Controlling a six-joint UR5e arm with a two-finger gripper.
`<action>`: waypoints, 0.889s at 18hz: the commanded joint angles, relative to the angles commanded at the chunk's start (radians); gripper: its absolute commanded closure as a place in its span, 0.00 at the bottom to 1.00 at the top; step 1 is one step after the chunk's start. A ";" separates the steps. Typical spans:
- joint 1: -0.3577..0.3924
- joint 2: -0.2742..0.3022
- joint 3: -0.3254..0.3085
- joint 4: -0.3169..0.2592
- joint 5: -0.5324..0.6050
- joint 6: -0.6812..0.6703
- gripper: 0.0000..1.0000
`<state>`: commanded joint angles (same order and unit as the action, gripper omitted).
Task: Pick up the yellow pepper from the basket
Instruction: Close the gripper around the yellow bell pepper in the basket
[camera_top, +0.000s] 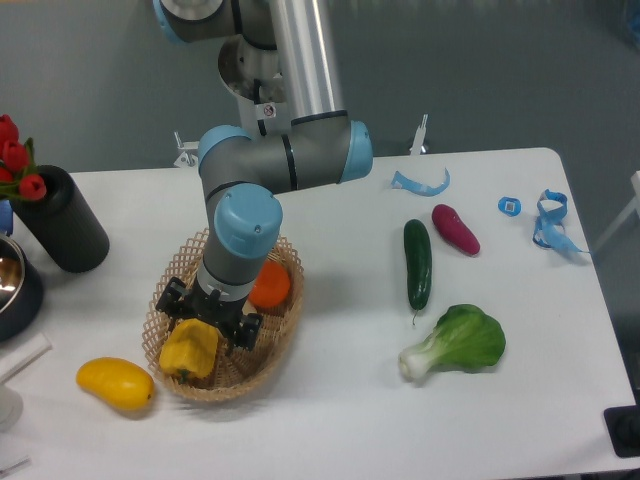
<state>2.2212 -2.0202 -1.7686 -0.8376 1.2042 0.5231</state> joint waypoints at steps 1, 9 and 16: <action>-0.002 -0.005 -0.003 0.000 0.000 0.000 0.00; -0.005 -0.009 -0.002 0.000 0.000 0.000 0.00; -0.014 -0.028 0.005 0.000 0.003 0.000 0.00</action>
<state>2.2074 -2.0479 -1.7641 -0.8376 1.2072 0.5231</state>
